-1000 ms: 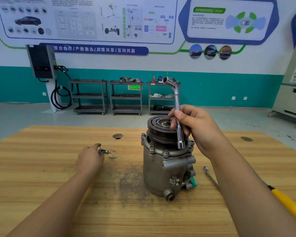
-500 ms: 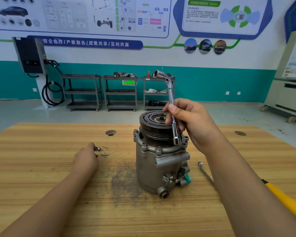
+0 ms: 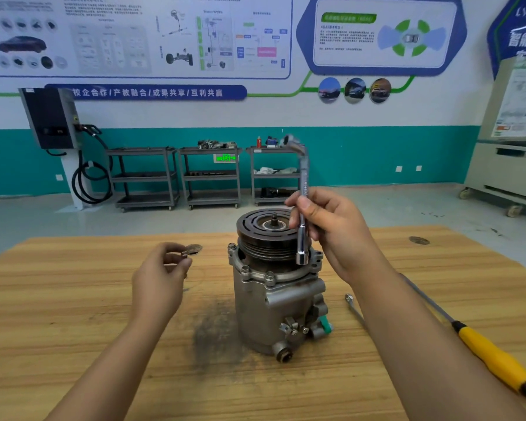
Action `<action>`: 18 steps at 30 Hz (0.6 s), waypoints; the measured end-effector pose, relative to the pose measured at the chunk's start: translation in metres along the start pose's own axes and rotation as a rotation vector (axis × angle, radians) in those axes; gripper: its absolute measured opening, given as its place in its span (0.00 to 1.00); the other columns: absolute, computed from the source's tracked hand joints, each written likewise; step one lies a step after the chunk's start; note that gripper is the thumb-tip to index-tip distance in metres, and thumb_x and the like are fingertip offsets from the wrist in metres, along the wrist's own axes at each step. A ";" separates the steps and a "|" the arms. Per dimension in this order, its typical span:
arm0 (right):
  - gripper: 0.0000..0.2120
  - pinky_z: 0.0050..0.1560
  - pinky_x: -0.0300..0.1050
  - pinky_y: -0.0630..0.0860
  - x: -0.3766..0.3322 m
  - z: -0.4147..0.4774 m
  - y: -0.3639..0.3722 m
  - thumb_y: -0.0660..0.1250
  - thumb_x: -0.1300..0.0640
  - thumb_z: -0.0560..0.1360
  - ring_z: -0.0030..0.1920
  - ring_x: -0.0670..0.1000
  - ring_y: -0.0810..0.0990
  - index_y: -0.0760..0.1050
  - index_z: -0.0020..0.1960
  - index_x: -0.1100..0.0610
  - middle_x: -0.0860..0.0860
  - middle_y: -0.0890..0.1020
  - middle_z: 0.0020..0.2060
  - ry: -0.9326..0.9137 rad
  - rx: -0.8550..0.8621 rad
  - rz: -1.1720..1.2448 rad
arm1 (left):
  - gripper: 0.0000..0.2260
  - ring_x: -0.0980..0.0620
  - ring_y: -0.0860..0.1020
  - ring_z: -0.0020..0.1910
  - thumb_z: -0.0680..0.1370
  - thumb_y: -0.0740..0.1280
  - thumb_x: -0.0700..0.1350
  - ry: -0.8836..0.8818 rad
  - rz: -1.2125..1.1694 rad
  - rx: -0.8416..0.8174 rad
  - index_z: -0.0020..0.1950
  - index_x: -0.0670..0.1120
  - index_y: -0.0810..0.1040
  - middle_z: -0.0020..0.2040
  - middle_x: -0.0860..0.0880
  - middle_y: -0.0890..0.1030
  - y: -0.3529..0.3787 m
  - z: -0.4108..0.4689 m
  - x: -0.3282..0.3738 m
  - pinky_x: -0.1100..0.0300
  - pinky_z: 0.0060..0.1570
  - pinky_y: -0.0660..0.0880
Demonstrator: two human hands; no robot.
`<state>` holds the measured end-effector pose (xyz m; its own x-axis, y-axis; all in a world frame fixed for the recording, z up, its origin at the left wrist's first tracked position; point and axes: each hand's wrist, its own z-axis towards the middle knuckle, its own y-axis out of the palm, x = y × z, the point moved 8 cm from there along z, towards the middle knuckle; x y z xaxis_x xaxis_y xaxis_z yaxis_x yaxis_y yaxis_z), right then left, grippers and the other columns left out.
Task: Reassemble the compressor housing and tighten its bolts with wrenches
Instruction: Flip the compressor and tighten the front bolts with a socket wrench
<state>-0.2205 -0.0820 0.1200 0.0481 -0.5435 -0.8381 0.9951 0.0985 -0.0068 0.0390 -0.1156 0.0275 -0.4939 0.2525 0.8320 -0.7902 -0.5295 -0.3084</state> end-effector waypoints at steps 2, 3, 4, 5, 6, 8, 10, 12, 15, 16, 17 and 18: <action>0.12 0.28 0.30 0.67 -0.002 -0.004 -0.016 0.58 0.61 0.79 0.25 0.40 0.69 0.78 0.43 0.54 0.47 0.79 0.28 -0.062 0.119 0.108 | 0.08 0.54 0.81 0.41 0.75 0.69 0.40 0.061 -0.142 0.033 0.44 0.54 0.76 0.41 0.55 0.81 -0.011 -0.014 0.032 0.63 0.32 0.72; 0.11 0.28 0.30 0.67 -0.002 -0.007 -0.027 0.58 0.61 0.79 0.26 0.40 0.70 0.79 0.43 0.55 0.47 0.79 0.28 -0.096 0.186 0.137 | 0.09 0.56 0.81 0.41 0.74 0.70 0.40 0.096 -0.210 0.039 0.43 0.55 0.76 0.40 0.55 0.81 -0.015 -0.023 0.047 0.64 0.35 0.74; 0.11 0.29 0.30 0.67 -0.001 -0.010 -0.036 0.58 0.60 0.79 0.27 0.40 0.71 0.79 0.44 0.55 0.46 0.78 0.28 -0.126 0.251 0.150 | 0.10 0.58 0.81 0.40 0.73 0.71 0.41 0.137 -0.264 0.035 0.43 0.56 0.76 0.38 0.55 0.82 -0.018 -0.033 0.062 0.65 0.37 0.75; 0.11 0.30 0.29 0.68 0.002 -0.014 -0.045 0.58 0.60 0.79 0.28 0.39 0.72 0.79 0.45 0.54 0.46 0.78 0.28 -0.147 0.317 0.148 | 0.10 0.59 0.81 0.40 0.72 0.72 0.41 0.182 -0.301 0.022 0.43 0.56 0.77 0.39 0.55 0.82 -0.018 -0.044 0.077 0.68 0.37 0.75; 0.11 0.31 0.29 0.68 0.007 -0.020 -0.053 0.58 0.59 0.79 0.30 0.39 0.73 0.79 0.46 0.54 0.46 0.78 0.29 -0.158 0.388 0.132 | 0.10 0.61 0.81 0.40 0.71 0.73 0.41 0.230 -0.320 0.000 0.43 0.56 0.77 0.40 0.57 0.83 -0.016 -0.053 0.091 0.71 0.38 0.75; 0.11 0.33 0.28 0.69 0.023 -0.034 -0.064 0.57 0.59 0.80 0.31 0.38 0.74 0.78 0.47 0.53 0.46 0.77 0.30 -0.152 0.533 0.065 | 0.12 0.62 0.80 0.41 0.70 0.73 0.41 0.328 -0.309 -0.063 0.45 0.56 0.77 0.42 0.59 0.82 -0.006 -0.068 0.118 0.74 0.39 0.73; 0.11 0.33 0.28 0.69 0.039 -0.051 -0.069 0.55 0.59 0.81 0.32 0.38 0.74 0.75 0.47 0.52 0.47 0.78 0.31 -0.147 0.655 0.009 | 0.15 0.63 0.79 0.43 0.70 0.73 0.41 0.416 -0.243 -0.121 0.46 0.60 0.76 0.41 0.60 0.81 0.007 -0.076 0.141 0.74 0.42 0.73; 0.10 0.31 0.28 0.68 0.047 -0.062 -0.072 0.53 0.59 0.82 0.30 0.39 0.74 0.71 0.46 0.52 0.48 0.78 0.30 -0.175 0.734 0.016 | 0.15 0.65 0.78 0.44 0.70 0.73 0.42 0.506 -0.132 -0.145 0.45 0.62 0.76 0.38 0.62 0.80 0.020 -0.079 0.158 0.76 0.43 0.71; 0.10 0.27 0.29 0.68 0.047 -0.069 -0.076 0.51 0.56 0.82 0.27 0.40 0.73 0.69 0.46 0.51 0.48 0.80 0.29 -0.217 0.754 0.054 | 0.09 0.62 0.77 0.45 0.70 0.74 0.46 0.551 -0.018 -0.159 0.46 0.56 0.79 0.42 0.63 0.78 0.039 -0.081 0.169 0.68 0.45 0.75; 0.09 0.27 0.31 0.68 0.046 -0.068 -0.076 0.51 0.55 0.81 0.26 0.41 0.72 0.68 0.46 0.50 0.48 0.81 0.30 -0.222 0.742 0.054 | 0.08 0.59 0.77 0.46 0.70 0.74 0.47 0.570 0.015 -0.143 0.47 0.54 0.80 0.42 0.64 0.77 0.044 -0.083 0.171 0.61 0.47 0.77; 0.09 0.26 0.32 0.67 0.046 -0.067 -0.076 0.51 0.53 0.81 0.25 0.42 0.70 0.68 0.45 0.50 0.49 0.82 0.30 -0.219 0.725 0.050 | 0.08 0.55 0.76 0.48 0.70 0.74 0.48 0.608 0.054 -0.120 0.47 0.52 0.82 0.42 0.64 0.76 0.048 -0.085 0.174 0.53 0.49 0.77; 0.09 0.25 0.34 0.67 0.047 -0.066 -0.076 0.50 0.52 0.81 0.24 0.44 0.69 0.67 0.45 0.50 0.50 0.82 0.30 -0.213 0.708 0.053 | 0.08 0.52 0.76 0.50 0.69 0.74 0.49 0.650 0.095 -0.100 0.47 0.51 0.83 0.43 0.63 0.77 0.053 -0.088 0.175 0.47 0.50 0.75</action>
<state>-0.2994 -0.0601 0.0450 0.0413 -0.7096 -0.7034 0.8050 -0.3934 0.4441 -0.1211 -0.0282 0.1166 -0.6566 0.6620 0.3614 -0.7468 -0.5040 -0.4339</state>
